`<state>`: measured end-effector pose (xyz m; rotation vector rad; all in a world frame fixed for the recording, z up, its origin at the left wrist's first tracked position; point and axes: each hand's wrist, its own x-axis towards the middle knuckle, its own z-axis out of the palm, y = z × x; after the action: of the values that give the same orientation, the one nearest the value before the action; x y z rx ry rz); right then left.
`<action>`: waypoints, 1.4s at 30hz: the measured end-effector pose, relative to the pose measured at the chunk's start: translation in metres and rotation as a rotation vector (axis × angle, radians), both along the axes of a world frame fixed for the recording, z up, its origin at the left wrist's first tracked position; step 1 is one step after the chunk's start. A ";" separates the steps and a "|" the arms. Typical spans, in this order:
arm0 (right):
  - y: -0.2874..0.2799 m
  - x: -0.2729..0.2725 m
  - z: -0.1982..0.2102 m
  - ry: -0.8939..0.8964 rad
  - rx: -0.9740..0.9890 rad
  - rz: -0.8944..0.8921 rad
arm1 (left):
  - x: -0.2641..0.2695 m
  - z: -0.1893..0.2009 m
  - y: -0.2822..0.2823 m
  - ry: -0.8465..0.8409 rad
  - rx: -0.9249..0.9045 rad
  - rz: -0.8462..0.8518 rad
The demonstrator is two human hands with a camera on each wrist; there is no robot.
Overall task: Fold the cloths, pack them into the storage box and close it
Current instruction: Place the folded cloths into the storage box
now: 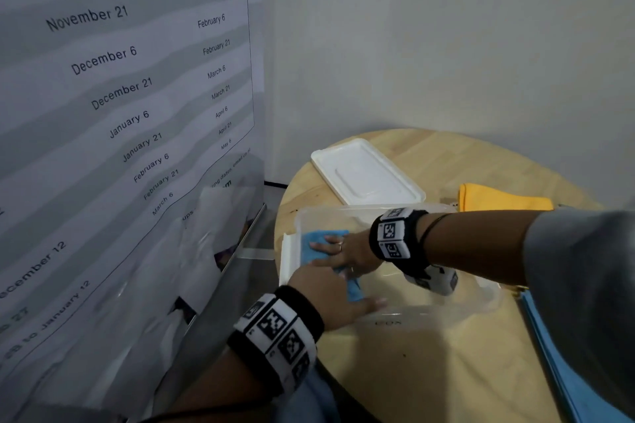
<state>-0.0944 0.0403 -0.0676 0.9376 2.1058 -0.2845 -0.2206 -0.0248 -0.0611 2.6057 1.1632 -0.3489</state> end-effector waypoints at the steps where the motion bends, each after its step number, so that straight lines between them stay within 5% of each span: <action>1: -0.001 0.000 -0.007 -0.051 -0.001 0.007 | 0.002 -0.003 0.002 -0.018 -0.011 -0.011; 7: -0.003 0.007 -0.038 -0.030 0.069 -0.015 | -0.003 -0.015 0.001 -0.194 0.031 -0.102; 10: -0.002 0.008 -0.044 -0.033 0.087 -0.024 | 0.004 -0.005 -0.005 -0.244 -0.046 -0.017; 19: -0.002 0.004 -0.050 -0.043 0.072 -0.095 | 0.042 -0.003 0.017 0.159 -0.320 0.334; 25: 0.003 0.002 -0.022 -0.009 -0.037 -0.122 | 0.018 0.014 -0.001 0.101 -0.341 0.252; 29: -0.002 0.013 0.022 0.281 -0.056 -0.386 | 0.005 0.005 -0.010 -0.044 -0.061 0.139; 32: -0.027 0.048 0.064 0.602 0.137 -0.638 | 0.003 0.007 -0.019 -0.171 0.165 0.170; 35: -0.085 0.100 0.085 0.885 0.374 -0.841 | 0.025 0.013 -0.037 -0.507 0.312 0.144; 38: -0.161 0.158 0.070 0.872 0.555 -1.002 | 0.074 0.008 -0.065 -0.711 0.451 -0.043; 42: -0.255 0.229 0.019 0.664 0.604 -1.263 | 0.159 -0.016 -0.110 -0.745 0.304 -0.270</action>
<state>0.1343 -0.2151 -0.0487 2.7921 1.8294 -0.6568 -0.0618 -0.1350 -0.0770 2.7332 0.6357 0.7509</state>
